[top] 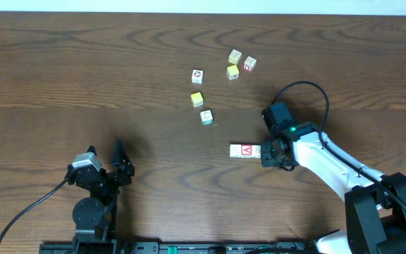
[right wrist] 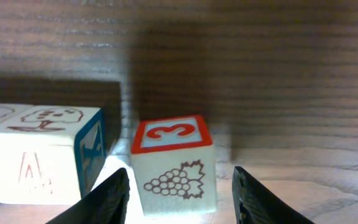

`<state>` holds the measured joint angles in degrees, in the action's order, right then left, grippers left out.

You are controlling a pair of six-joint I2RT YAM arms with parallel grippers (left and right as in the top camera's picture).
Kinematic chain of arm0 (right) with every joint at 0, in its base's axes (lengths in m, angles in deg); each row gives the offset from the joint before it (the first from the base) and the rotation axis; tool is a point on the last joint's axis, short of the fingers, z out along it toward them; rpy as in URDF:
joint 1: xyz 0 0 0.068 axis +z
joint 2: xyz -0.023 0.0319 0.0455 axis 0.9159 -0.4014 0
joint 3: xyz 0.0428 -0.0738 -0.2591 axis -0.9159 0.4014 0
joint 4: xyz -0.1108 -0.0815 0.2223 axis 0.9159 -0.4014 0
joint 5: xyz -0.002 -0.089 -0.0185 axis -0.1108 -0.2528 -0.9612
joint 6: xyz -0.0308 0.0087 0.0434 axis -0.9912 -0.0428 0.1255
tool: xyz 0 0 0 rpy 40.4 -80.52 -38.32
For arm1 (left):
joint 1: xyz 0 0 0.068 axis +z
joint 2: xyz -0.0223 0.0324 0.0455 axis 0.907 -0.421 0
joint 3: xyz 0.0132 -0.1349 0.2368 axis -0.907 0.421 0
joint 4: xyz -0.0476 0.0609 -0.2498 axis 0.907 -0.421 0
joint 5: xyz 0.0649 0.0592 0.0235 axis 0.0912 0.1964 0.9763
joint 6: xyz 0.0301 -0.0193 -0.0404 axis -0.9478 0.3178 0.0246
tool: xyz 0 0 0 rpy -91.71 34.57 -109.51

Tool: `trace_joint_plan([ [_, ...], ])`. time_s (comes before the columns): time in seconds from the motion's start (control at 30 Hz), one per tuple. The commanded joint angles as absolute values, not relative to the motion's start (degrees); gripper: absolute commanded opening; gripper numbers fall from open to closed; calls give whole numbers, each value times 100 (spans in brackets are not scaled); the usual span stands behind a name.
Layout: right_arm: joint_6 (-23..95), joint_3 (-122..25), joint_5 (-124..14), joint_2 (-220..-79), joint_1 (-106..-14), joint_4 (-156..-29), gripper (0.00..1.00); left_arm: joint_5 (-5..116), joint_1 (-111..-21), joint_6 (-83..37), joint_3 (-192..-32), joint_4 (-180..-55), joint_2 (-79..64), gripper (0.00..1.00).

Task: Lift 5 blocks
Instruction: 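Open the right gripper and raise it off the 3 block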

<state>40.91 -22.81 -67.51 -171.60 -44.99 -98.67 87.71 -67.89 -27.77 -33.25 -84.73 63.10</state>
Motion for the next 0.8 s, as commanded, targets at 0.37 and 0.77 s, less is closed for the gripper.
trace_joint_plan([
  [0.37, 3977, -2369, -6915, -17164, -4471, -9489, 53, 8848, -6780, -2768, -3224, -8704, 6314, 72],
  [0.77, 3822, -2447, -6957, -17164, -4864, -9238, 55, 8848, -6780, -2768, -3224, -8704, 6314, 73],
])
